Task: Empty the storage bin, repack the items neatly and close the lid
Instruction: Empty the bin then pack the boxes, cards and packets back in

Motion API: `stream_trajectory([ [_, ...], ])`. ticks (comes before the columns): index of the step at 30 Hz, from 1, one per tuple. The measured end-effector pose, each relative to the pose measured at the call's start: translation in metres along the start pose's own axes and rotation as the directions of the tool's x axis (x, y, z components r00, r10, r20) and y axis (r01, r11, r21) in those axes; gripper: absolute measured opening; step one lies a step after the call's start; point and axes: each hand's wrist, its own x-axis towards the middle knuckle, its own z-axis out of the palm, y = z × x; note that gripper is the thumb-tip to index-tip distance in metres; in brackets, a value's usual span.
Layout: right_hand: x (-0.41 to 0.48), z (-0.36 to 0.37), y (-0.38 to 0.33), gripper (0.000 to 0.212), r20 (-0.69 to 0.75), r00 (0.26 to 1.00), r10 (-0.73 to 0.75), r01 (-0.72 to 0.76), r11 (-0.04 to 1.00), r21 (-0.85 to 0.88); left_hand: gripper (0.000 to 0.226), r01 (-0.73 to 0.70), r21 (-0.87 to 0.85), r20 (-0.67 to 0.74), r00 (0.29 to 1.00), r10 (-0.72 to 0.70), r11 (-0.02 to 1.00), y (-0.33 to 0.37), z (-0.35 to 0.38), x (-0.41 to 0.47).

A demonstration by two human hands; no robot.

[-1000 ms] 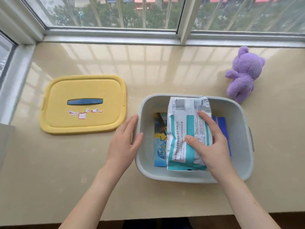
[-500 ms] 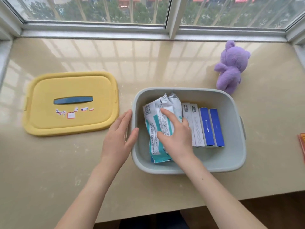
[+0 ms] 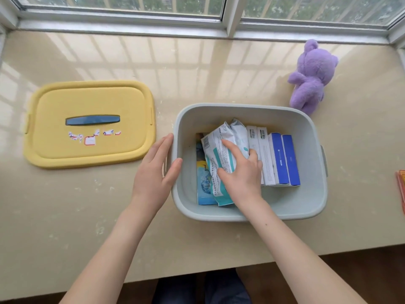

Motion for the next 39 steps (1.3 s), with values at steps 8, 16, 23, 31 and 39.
stream_trajectory([
  [8,0.001,0.006,-0.009,0.067,0.007,1.0,-0.011,0.013,0.969,-0.249,0.053,0.018,-0.013,-0.01,1.0,-0.018,1.0,-0.001,0.001,-0.001],
  [16,-0.004,-0.021,0.001,0.08,0.177,0.981,-0.08,0.093,0.994,-0.066,0.057,0.03,-0.013,-0.003,1.0,-0.03,0.999,0.0,0.002,0.0],
  [23,-0.001,-0.012,0.002,0.082,0.097,0.995,-0.035,0.04,0.998,-0.058,0.058,0.026,-0.033,-0.002,1.0,-0.026,0.999,-0.002,0.002,-0.001],
  [31,-0.003,-0.002,0.006,0.074,-0.048,0.999,-0.023,0.021,0.999,-0.041,0.058,0.019,-0.019,0.001,1.0,-0.019,1.0,-0.004,0.002,0.0],
  [39,0.001,-0.011,0.015,0.072,-0.035,0.989,-0.143,0.134,0.972,-0.192,0.057,0.007,-0.036,-0.007,1.0,-0.008,0.999,-0.005,0.003,0.0],
])
